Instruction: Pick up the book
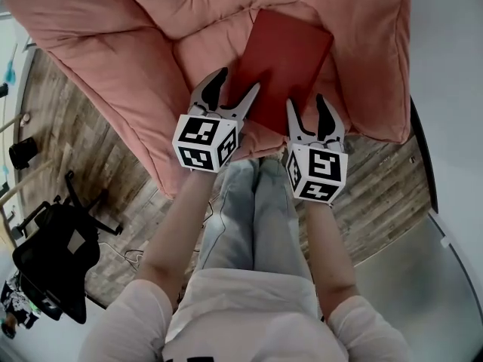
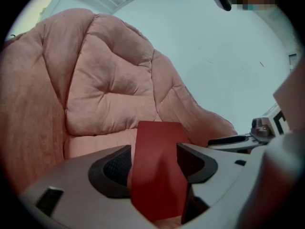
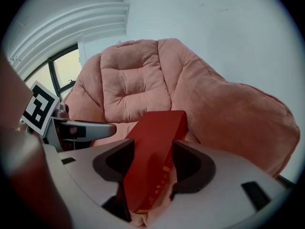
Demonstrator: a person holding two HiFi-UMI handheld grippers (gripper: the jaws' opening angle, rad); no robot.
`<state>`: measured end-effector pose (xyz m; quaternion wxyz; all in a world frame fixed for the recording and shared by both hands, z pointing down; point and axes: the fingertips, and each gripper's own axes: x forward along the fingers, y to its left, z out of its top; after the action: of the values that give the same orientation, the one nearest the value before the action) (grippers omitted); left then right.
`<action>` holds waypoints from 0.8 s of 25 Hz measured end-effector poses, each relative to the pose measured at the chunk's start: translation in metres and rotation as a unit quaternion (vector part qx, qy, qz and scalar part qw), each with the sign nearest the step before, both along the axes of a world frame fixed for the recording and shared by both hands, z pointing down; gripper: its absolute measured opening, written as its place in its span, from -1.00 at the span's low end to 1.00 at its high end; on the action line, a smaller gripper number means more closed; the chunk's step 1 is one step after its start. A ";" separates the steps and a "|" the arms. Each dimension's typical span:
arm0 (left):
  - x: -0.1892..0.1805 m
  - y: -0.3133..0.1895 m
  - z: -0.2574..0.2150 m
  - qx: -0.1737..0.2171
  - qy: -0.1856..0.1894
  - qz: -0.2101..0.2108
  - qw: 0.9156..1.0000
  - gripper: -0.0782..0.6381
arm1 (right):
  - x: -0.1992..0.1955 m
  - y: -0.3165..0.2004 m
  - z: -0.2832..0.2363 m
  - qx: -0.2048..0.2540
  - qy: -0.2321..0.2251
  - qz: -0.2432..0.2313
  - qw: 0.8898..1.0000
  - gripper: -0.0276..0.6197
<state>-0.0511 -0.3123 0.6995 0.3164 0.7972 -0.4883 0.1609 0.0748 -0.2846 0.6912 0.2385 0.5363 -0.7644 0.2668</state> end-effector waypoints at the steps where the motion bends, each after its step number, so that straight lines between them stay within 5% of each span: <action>1: -0.001 0.001 0.006 -0.005 0.000 0.001 1.000 0.02 | 0.000 0.000 0.004 -0.002 0.000 0.003 1.000 -0.15; 13: 0.000 -0.007 0.057 -0.024 -0.008 0.018 1.000 0.04 | -0.003 -0.013 0.044 -0.013 0.008 0.016 1.000 -0.02; 20: 0.008 -0.010 0.077 -0.035 0.019 0.035 0.999 0.05 | -0.006 -0.016 0.065 -0.027 0.016 0.009 0.999 0.05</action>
<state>-0.0433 -0.3228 0.7761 0.3477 0.8053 -0.4477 0.1736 0.0693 -0.3004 0.7562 0.2626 0.5410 -0.7480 0.2809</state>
